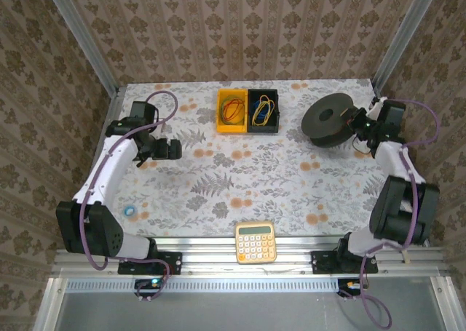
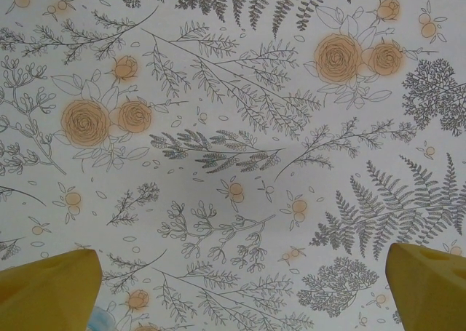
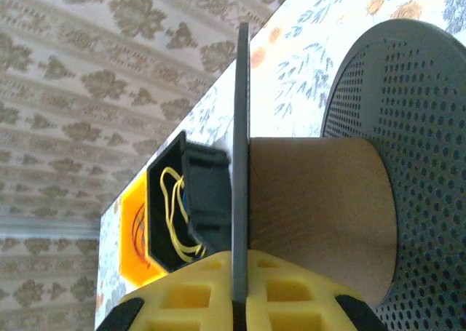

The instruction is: Wrap the cables

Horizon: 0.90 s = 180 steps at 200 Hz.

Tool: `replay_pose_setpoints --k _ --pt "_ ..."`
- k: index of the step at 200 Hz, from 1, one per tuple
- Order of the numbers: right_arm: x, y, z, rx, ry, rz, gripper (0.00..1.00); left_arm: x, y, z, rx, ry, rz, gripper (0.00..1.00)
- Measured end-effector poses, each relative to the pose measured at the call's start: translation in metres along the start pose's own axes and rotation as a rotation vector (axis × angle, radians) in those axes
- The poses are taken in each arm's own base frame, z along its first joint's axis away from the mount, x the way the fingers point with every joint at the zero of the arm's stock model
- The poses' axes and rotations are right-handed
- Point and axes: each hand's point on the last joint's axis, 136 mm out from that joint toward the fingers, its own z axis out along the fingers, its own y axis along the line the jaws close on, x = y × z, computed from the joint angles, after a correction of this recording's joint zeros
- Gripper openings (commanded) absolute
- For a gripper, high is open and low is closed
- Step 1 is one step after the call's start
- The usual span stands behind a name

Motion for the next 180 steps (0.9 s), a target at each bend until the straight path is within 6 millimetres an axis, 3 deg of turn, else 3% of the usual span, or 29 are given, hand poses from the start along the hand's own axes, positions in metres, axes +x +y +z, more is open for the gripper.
replay_pose_setpoints --k 24,48,73,97,111,146,180 --pt "0.032 0.030 -0.030 -0.041 0.031 -0.049 0.00 -0.001 -0.003 0.001 0.007 -0.011 0.006 1.00" --pt "0.079 0.063 -0.043 -0.119 0.111 -0.106 0.00 -0.003 -0.005 0.001 0.014 -0.022 0.011 1.00" --pt "0.147 0.086 -0.034 -0.206 0.260 -0.146 0.00 -0.005 -0.006 0.002 0.018 -0.028 0.012 1.00" --pt "0.214 0.091 -0.016 -0.246 0.423 -0.131 0.00 -0.006 -0.007 0.003 0.023 -0.035 0.012 1.00" --pt "0.243 0.093 -0.005 -0.257 0.493 -0.122 0.00 -0.004 -0.007 0.005 0.026 -0.032 0.012 1.00" --pt "0.270 0.117 0.014 -0.351 0.527 -0.133 0.00 0.000 -0.008 0.009 0.032 -0.020 0.012 1.00" --pt "0.278 0.110 0.040 -0.367 0.525 -0.108 0.00 -0.003 -0.010 0.010 0.048 -0.033 0.010 1.00"
